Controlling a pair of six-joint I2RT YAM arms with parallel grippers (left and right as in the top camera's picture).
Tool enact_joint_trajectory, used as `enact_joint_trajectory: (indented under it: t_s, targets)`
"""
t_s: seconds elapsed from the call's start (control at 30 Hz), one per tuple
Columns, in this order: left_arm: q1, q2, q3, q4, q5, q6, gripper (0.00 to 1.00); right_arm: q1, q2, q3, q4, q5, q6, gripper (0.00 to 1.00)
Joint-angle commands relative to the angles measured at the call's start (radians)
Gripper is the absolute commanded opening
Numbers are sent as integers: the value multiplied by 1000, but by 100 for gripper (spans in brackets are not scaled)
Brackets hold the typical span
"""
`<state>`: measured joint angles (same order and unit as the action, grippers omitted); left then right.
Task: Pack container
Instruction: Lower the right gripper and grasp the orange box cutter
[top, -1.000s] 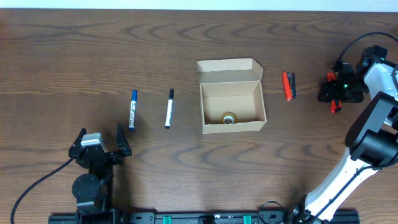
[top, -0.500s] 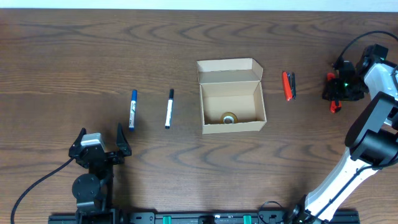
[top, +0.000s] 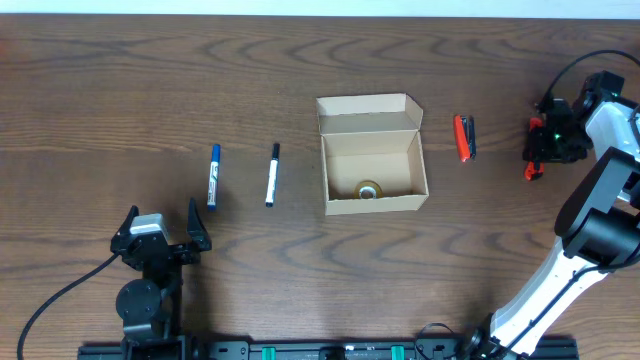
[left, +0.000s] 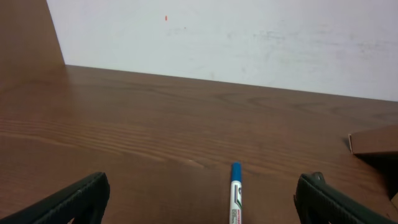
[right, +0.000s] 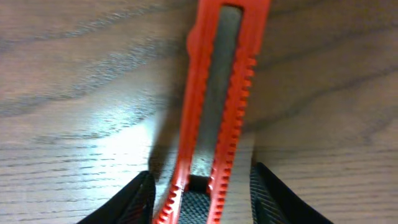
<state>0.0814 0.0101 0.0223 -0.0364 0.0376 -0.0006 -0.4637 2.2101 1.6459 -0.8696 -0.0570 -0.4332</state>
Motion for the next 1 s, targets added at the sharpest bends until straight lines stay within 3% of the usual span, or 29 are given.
enact_joint_trajectory:
  t_s: [0.0,0.53,0.67,0.87,0.97]
  targets:
    - [-3,-6,-18,-40,-19,0,95,-1,3,-6,2,32,27,43]
    - [-3,-6,-18,-40,-19,0,95,-1,3,-9,6,60,59,34]
    - [-3,-6,-18,-40,-19,0,95,0,3,-33,22,60,59,20]
    - [-3,-6,-18,-40,-19,0,95,0,3,-97,67,56,59,18]
    - [-3,-6,-18,-40,-19,0,95,0,3,-119,85,52,63,4]
